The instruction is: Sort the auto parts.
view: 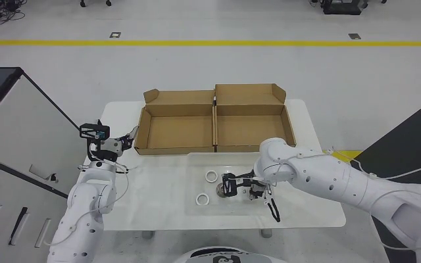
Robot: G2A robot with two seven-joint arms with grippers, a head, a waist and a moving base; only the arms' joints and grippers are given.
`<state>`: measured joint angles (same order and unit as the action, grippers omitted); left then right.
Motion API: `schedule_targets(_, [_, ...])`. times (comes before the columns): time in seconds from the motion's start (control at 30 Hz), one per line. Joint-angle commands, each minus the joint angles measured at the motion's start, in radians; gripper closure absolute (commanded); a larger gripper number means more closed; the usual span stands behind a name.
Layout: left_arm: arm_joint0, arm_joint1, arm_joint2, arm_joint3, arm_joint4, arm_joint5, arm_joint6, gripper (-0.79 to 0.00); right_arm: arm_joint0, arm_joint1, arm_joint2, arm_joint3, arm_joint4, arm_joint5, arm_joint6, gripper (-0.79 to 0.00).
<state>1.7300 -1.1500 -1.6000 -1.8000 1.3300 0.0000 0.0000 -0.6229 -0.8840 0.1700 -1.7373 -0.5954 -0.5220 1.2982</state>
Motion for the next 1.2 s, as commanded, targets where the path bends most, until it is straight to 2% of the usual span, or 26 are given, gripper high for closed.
schedule_targets(0.0, [0.0,0.0,0.0,0.0,0.0,0.0,0.0,-0.785,0.0,0.003,0.0,-0.004,-0.001,0.003,0.003,-0.314])
schedule_targets(0.13, [0.0,0.0,0.0,0.0,0.0,0.0,0.0,-0.785,-0.003,0.008,0.0,-0.011,0.0,0.012,0.012,-0.265])
schedule_targets(0.53, [0.0,0.0,0.0,0.0,0.0,0.0,0.0,-0.785,-0.015,0.003,0.0,0.01,0.002,0.013,0.013,-0.24])
schedule_targets(0.6, [0.0,0.0,0.0,0.0,0.0,0.0,0.0,-0.785,-0.016,0.0,0.0,0.015,0.002,0.012,0.012,-0.154])
schedule_targets(0.63, [0.0,0.0,0.0,0.0,0.0,0.0,0.0,-0.785,-0.017,-0.001,0.0,0.017,0.002,0.013,0.013,0.0])
schedule_targets(0.93, [0.0,0.0,0.0,0.0,0.0,0.0,0.0,-0.785,-0.001,-0.002,0.0,-0.003,0.019,0.023,0.023,0.0])
schedule_targets(1.17, [0.0,0.0,0.0,0.0,0.0,0.0,0.0,-0.785,0.071,0.044,0.001,-0.106,0.088,0.064,0.064,0.0])
